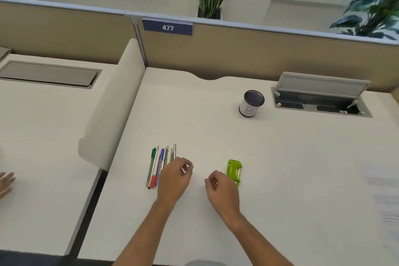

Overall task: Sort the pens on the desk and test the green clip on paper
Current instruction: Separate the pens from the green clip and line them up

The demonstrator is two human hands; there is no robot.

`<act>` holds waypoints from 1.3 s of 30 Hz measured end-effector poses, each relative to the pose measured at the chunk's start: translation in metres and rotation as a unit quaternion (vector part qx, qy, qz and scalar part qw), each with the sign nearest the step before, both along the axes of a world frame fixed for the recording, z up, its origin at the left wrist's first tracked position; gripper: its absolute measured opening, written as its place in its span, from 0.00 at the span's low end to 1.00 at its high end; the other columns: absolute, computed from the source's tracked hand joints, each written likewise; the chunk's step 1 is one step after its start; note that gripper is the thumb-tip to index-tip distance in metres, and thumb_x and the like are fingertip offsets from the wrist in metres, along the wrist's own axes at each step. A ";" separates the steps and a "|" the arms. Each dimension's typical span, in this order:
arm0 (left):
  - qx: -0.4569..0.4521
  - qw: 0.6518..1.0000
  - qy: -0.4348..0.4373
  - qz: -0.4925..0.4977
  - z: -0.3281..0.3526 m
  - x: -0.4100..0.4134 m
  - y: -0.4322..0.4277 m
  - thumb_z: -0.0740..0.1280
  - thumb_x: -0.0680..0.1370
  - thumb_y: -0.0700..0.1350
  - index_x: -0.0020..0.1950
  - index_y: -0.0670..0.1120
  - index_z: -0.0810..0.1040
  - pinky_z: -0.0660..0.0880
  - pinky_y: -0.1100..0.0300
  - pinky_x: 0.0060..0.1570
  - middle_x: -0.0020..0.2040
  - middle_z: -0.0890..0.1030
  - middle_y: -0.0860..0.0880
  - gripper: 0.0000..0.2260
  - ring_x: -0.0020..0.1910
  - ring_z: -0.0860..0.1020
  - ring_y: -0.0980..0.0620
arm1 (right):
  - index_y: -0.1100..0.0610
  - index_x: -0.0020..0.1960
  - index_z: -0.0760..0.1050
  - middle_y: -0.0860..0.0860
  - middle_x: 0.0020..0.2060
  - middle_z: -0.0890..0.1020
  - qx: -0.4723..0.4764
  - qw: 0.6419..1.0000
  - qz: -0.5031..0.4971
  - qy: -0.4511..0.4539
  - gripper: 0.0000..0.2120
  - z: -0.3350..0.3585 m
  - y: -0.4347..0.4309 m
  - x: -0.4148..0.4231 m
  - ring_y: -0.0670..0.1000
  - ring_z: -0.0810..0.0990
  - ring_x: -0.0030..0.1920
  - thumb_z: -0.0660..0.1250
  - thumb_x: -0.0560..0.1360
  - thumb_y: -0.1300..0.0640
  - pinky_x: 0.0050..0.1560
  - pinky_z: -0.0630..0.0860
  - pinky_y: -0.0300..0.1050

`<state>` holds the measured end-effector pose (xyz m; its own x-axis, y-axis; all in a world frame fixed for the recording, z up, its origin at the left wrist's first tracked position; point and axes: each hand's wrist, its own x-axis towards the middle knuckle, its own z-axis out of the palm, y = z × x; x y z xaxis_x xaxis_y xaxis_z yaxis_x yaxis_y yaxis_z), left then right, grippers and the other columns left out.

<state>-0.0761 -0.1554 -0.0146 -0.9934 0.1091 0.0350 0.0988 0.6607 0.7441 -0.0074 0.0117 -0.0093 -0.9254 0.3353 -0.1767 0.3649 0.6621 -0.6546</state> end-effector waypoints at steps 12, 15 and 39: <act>-0.038 0.993 -0.046 -0.105 0.002 0.039 0.109 0.72 0.81 0.49 0.53 0.54 0.84 0.82 0.53 0.46 0.47 0.83 0.57 0.03 0.42 0.82 0.56 | 0.47 0.44 0.76 0.42 0.36 0.81 0.060 0.997 -0.055 0.020 0.05 0.014 0.087 0.064 0.45 0.80 0.36 0.70 0.78 0.50 0.35 0.71 0.36; -0.018 0.995 -0.082 -0.050 0.002 0.038 0.127 0.72 0.81 0.48 0.55 0.53 0.84 0.82 0.54 0.46 0.48 0.84 0.57 0.04 0.44 0.83 0.55 | 0.46 0.45 0.76 0.42 0.38 0.82 0.062 0.996 -0.060 0.005 0.05 0.015 0.110 0.079 0.44 0.81 0.37 0.70 0.79 0.51 0.36 0.70 0.31; 0.173 0.936 -0.303 0.048 0.006 0.013 0.229 0.79 0.77 0.38 0.54 0.38 0.86 0.89 0.43 0.49 0.42 0.89 0.40 0.08 0.38 0.89 0.35 | 0.46 0.44 0.78 0.41 0.37 0.83 0.006 0.992 -0.121 -0.040 0.05 0.003 0.196 0.133 0.45 0.82 0.37 0.71 0.77 0.50 0.35 0.72 0.32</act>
